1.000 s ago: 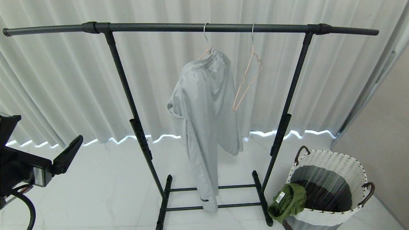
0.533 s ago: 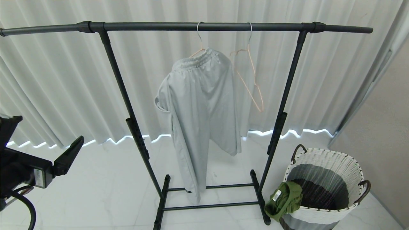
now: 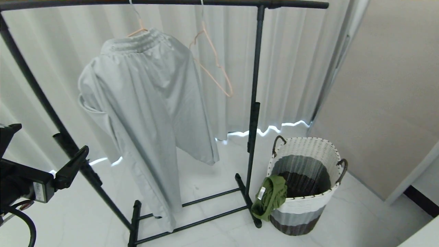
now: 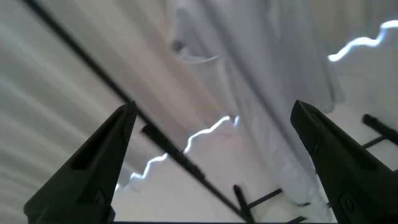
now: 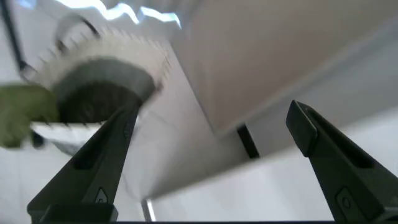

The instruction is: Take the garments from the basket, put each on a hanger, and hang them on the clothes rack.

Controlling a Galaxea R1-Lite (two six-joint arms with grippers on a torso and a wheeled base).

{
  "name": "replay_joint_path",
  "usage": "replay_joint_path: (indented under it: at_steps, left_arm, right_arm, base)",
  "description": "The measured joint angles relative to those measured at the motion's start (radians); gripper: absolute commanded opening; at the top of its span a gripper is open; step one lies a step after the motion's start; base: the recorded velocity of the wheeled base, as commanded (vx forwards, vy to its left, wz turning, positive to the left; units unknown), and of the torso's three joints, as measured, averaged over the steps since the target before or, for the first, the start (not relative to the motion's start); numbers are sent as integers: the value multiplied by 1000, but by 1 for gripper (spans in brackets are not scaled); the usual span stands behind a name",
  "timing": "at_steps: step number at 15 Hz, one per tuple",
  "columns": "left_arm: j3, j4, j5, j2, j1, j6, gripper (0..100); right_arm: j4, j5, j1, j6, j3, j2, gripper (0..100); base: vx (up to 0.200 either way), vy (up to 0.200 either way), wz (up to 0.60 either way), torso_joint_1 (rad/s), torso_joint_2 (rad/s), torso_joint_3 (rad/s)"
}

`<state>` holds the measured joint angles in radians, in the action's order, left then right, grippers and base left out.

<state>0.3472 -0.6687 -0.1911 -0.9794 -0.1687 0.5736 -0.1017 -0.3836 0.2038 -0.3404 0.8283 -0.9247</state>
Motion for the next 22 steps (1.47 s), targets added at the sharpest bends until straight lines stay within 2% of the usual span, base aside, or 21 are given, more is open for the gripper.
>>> replay_joint_path:
  at_steps: [2,6,9,18,22]
  left_arm:
    - [-1,2,0,1,-1,0,100]
    - [-1,1,0,2,-14,3,100]
    - [-2,0,-1,3,-14,4,100]
    - [-2,0,-2,3,-14,4,100]
    - [-2,-1,-2,3,-14,4,100]
  right_arm:
    - [22,-2,1,-37,-25,11,100]
    - [187,3,1,-133,-134,41,100]
    - [207,31,1,-138,-153,43,100]
    - [210,34,1,-138,-157,45,100]
    - [211,34,1,-135,-159,46,100]
  base:
    - [0,0,0,-107,312,190]
    - [0,0,0,-18,50,33]
    - [0,0,400,2,3,0]
    - [0,0,600,1,1,3]
    - [0,0,0,0,0,0]
